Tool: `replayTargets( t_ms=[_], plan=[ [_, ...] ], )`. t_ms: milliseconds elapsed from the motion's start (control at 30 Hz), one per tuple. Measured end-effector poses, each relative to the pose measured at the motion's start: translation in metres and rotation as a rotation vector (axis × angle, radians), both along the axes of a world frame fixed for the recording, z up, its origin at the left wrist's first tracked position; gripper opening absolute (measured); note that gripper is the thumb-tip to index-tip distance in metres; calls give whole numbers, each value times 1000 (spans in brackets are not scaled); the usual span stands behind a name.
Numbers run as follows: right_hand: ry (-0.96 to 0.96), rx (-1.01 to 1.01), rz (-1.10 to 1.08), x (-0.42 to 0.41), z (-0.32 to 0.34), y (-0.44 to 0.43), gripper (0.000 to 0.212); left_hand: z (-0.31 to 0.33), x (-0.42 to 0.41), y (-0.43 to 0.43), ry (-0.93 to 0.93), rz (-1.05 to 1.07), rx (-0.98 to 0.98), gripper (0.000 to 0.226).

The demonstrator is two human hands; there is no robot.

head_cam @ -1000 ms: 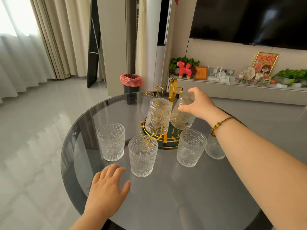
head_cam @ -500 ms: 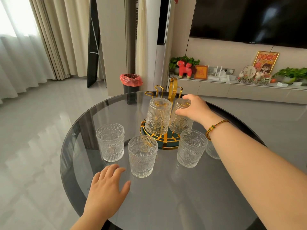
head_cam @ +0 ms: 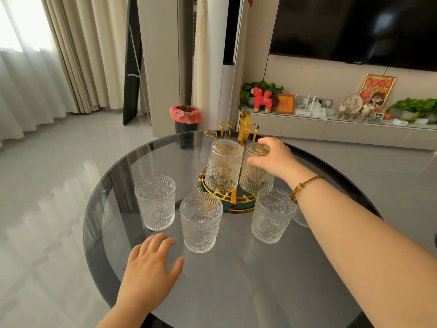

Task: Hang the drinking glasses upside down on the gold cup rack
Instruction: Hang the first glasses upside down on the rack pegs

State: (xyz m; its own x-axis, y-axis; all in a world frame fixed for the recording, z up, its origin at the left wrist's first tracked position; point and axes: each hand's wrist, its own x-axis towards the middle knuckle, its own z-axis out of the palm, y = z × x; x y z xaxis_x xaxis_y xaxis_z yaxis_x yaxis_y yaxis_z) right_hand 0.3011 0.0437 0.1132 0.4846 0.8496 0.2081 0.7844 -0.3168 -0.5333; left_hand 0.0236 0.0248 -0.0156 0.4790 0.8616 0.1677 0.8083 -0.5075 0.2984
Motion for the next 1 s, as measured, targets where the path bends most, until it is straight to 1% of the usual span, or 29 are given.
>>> replayTargets(
  t_ms=[67, 133, 233, 400, 467, 500, 533, 567, 600, 633, 667, 700, 767, 833, 933, 1000],
  plan=[
    [5, 24, -6, -1, 0, -4, 66, -1, 0, 0, 4, 2, -2, 62],
    [-2, 53, -20, -2, 0, -12, 70, -4, 0, 0, -7, -2, 7, 59],
    [33, 144, -35, -2, -3, -34, 70, -5, 1, -1, -9, 12, -32, 44],
    [182, 363, -71, -7, -33, -86, 67, 0, 3, -10, -68, -7, -23, 25],
    [244, 449, -124, -11, -53, -104, 67, 0, 4, -16, -85, -65, 40, 24],
    [273, 473, -148, -13, -64, -111, 67, -2, 5, -19, -107, -109, 108, 22],
    [303, 481, -167, -16, -75, -116, 69, -1, 7, -26, -126, -152, 148, 14],
    [338, 475, -181, -20, -85, -120, 71, -1, 10, -33, -136, -201, 164, 8],
    [376, 455, -189, -23, -95, -122, 74, 1, 14, -40, -131, -241, 139, 18],
    [411, 423, -194, -27, -104, -123, 78, -3, 20, -44, -143, -296, 128, 22],
    [439, 382, -194, -30, -112, -123, 83, -2, 25, -50, -145, -319, 112, 17],
    [462, 339, -192, -32, -119, -123, 87, -5, 32, -53, -152, -362, 138, 6],
    [491, 263, -186, -36, -130, -123, 94, -5, 46, -59, -149, -417, 127, 24],
    [471, 198, -176, -37, -137, -123, 99, -7, 58, -61, -117, -442, 151, 32],
    [398, 128, -156, -36, -141, -119, 104, -8, 68, -59, -67, -431, 192, 34],
    [365, 114, -168, -35, -140, -113, 106, -10, 72, -56, -78, -399, 213, 36]
  ],
)
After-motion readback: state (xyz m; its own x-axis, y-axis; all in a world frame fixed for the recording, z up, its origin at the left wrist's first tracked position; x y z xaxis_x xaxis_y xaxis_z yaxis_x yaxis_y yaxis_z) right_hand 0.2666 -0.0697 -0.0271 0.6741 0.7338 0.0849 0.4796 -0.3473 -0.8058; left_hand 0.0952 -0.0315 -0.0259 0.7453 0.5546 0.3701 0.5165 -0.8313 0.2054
